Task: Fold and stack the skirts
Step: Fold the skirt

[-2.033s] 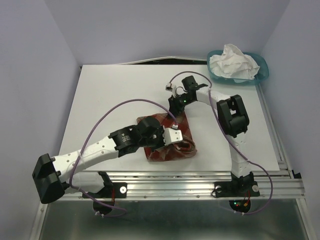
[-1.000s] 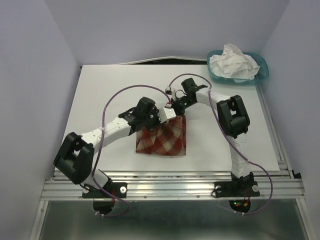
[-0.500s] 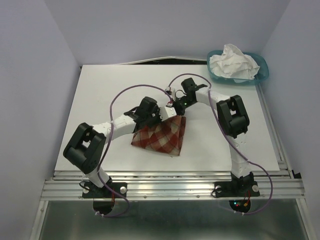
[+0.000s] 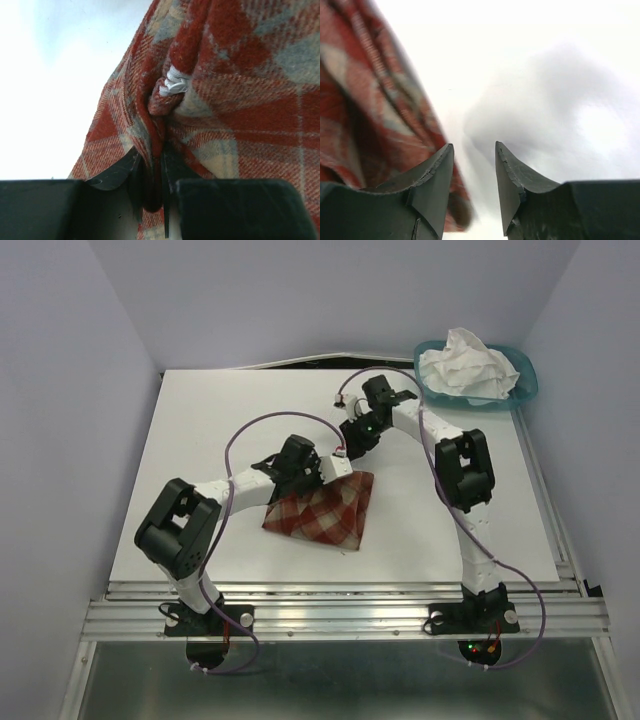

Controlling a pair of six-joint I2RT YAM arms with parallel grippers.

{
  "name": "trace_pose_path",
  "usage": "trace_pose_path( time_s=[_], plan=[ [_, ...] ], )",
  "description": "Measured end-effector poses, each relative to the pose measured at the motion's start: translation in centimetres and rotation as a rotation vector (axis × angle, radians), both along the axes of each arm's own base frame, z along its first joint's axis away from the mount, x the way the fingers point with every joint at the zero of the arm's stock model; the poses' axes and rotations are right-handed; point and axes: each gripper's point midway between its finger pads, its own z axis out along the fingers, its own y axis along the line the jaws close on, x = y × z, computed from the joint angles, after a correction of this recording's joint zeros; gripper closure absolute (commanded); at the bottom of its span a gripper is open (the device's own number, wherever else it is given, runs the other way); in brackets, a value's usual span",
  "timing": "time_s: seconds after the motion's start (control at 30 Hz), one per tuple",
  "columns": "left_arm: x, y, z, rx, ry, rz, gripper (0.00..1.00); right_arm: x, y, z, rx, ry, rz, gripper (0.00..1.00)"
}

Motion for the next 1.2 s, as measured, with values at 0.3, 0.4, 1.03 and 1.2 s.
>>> trace_pose_path(
  time_s=[0.3,0.4,1.03,1.2],
  plan=[
    [-0.1,0.0,0.0,0.005,0.007,-0.009,0.92,3.1,-0.3,-0.8,0.108,0.090,-0.132,0.63],
    [-0.1,-0.1,0.5,0.006,0.019,-0.007,0.92,2.1,1.0,-1.0,0.171,0.145,-0.113,0.63],
    [4.0,-0.7,-1.2,0.014,0.107,0.082,0.55,-2.5,4.3,-1.8,0.327,0.283,0.002,0.62],
    [4.6,0.1,-0.2,-0.008,0.096,0.108,0.25,-1.8,4.0,-1.4,0.295,0.270,-0.028,0.53]
  ],
)
